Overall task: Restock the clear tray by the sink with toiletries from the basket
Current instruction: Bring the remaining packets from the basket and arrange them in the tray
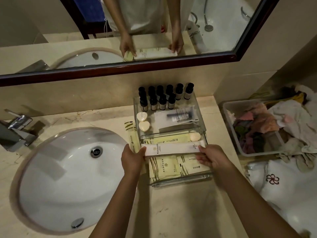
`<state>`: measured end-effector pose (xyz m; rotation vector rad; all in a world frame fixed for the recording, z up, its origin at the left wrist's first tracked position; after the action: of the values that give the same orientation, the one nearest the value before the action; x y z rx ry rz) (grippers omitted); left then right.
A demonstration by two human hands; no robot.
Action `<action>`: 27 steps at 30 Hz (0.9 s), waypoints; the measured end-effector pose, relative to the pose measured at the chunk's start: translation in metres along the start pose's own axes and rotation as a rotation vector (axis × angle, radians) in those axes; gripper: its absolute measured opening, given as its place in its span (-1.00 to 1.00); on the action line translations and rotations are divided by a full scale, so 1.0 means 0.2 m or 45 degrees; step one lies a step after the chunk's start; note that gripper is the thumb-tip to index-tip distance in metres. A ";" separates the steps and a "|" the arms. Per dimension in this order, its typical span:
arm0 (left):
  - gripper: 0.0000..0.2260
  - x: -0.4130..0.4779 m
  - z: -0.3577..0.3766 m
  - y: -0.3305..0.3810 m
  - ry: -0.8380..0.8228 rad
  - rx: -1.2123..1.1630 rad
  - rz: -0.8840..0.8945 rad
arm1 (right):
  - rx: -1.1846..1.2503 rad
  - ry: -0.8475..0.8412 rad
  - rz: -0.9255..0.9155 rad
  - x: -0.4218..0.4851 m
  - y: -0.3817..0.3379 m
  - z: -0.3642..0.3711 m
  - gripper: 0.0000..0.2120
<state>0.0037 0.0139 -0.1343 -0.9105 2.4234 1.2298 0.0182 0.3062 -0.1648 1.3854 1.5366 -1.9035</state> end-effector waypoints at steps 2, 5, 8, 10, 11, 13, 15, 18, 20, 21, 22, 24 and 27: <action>-0.68 -0.01 0.00 0.01 0.065 0.140 0.028 | -0.060 0.050 -0.039 0.04 -0.01 0.00 -0.88; -0.75 -0.04 0.01 0.03 0.108 0.297 0.089 | -0.151 0.138 -0.151 0.07 -0.03 -0.03 -0.81; -0.77 -0.04 0.04 0.04 0.110 0.416 0.132 | -0.218 0.157 -0.156 0.07 -0.04 -0.06 -0.77; -0.81 -0.03 0.04 0.05 0.115 0.480 0.163 | -0.265 0.170 -0.184 0.05 -0.05 -0.07 -0.76; -0.81 -0.03 0.03 0.06 0.130 0.518 0.186 | -0.309 0.182 -0.214 0.04 -0.06 -0.08 -0.75; -0.79 -0.03 0.03 0.08 0.159 0.590 0.240 | -0.384 0.193 -0.268 0.03 -0.08 -0.08 -0.72; -0.79 -0.03 0.03 0.10 0.170 0.647 0.278 | -0.422 0.192 -0.299 0.03 -0.09 -0.08 -0.71; -0.78 -0.03 0.04 0.11 0.188 0.687 0.311 | -0.519 0.218 -0.354 0.02 -0.09 -0.08 -0.68; -0.76 -0.03 0.04 0.11 0.189 0.672 0.309 | -0.621 0.240 -0.377 0.01 -0.10 -0.09 -0.63; -0.76 -0.03 0.04 0.11 0.194 0.668 0.307 | -0.690 0.256 -0.393 0.00 -0.11 -0.09 -0.60; -0.76 -0.03 0.04 0.11 0.205 0.670 0.309 | -0.773 0.281 -0.416 -0.01 -0.12 -0.09 -0.59; -0.75 -0.04 0.01 0.12 0.244 0.673 0.331 | -0.903 0.342 -0.491 -0.05 -0.16 -0.10 -0.59; -0.71 -0.04 -0.01 0.15 0.203 0.677 0.418 | -0.773 0.214 -0.646 -0.12 -0.23 -0.05 -0.71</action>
<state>-0.0089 0.0295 -0.1101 -0.4808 2.8951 0.5440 0.0004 0.3239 -0.1195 0.9536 2.4628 -1.3577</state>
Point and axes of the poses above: each hand's wrist, its own x-axis towards the middle knuckle, its own z-axis out of the palm, y = z × x, the point moved 7 cm from there along x, towards the middle knuckle, and after that the axes turned 15 degrees about x, right-handed, at the moved point
